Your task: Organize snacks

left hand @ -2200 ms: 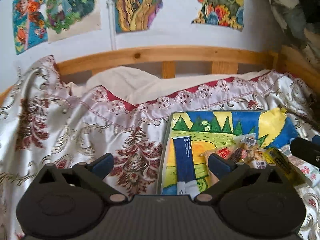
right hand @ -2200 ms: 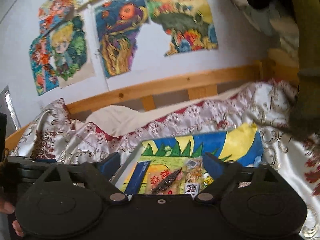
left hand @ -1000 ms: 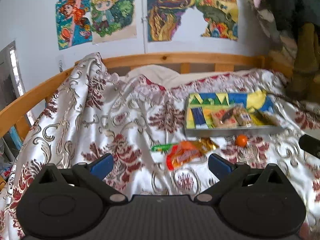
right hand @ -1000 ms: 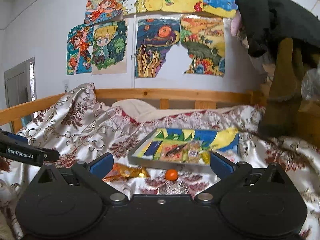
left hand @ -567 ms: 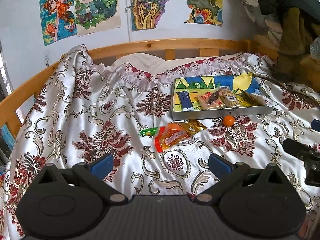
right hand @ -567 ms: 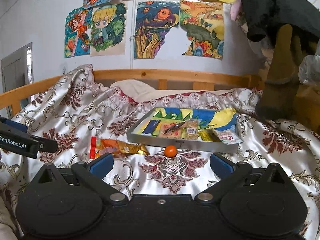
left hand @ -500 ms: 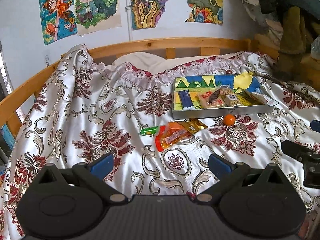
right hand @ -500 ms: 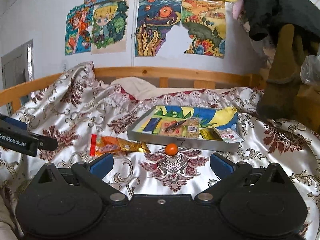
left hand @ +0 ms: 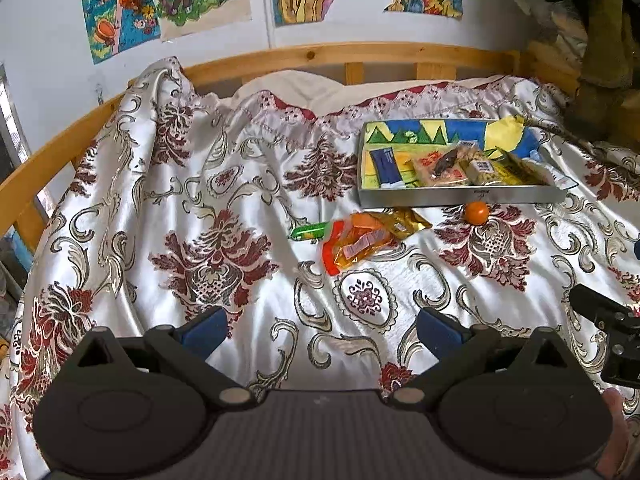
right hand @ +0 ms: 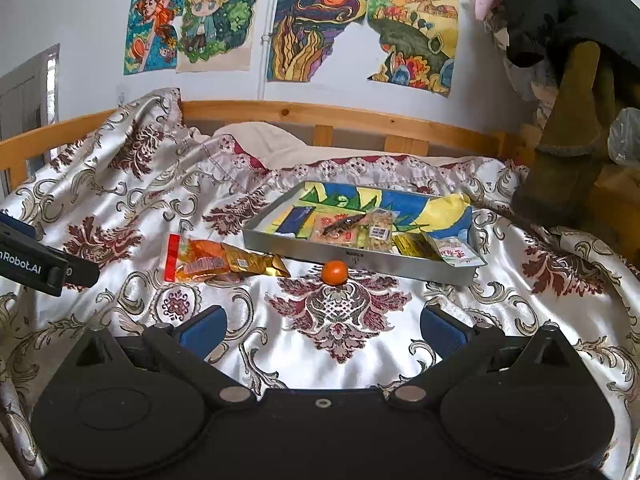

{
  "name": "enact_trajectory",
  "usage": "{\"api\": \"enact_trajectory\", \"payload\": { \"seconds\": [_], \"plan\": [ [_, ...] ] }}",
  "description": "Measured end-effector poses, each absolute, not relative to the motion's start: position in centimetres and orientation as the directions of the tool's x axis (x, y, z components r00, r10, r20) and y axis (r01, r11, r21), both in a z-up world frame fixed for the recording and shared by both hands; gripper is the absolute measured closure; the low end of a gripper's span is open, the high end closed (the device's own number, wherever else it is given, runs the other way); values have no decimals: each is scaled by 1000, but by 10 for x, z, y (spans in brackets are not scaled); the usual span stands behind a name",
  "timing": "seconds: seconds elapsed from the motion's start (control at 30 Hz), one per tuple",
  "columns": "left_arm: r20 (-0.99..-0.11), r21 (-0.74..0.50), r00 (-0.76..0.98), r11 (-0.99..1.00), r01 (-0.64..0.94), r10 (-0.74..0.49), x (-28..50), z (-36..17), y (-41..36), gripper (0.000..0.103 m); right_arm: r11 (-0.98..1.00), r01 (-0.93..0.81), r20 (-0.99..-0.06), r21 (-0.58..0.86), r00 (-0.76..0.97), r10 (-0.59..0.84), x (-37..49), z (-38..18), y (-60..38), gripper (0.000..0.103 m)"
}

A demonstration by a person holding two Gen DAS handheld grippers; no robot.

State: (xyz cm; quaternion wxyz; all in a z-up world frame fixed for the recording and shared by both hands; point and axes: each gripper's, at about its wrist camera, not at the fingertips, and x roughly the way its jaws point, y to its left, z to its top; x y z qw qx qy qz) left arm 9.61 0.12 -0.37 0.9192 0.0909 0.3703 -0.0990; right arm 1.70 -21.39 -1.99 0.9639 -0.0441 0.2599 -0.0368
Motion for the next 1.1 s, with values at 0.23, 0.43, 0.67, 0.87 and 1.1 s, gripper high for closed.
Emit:
{"api": "enact_trajectory", "payload": {
  "seconds": [0.23,0.43,0.67,0.87,1.1],
  "plan": [
    [-724,111,680,952,285,-119,107,-9,-5,0,993,67,-518,-96,849,-108,22,-23,-217,1],
    [-758,114,638,936,333,-135,125,-20,-13,0,997,56,-534,-61,841,-80,29,-23,-222,1],
    [-812,9,552,942,336,-189,158,-28,-6,0,1000,-23,-526,9,850,24,43,-16,-228,1],
    [-801,-13,565,950,311,-196,194,-34,1,0,998,-47,-531,29,846,56,78,-22,-236,1],
    [-770,-1,600,941,340,-217,219,-48,-6,0,999,-45,-535,3,844,40,119,-41,-243,2]
  ]
}}
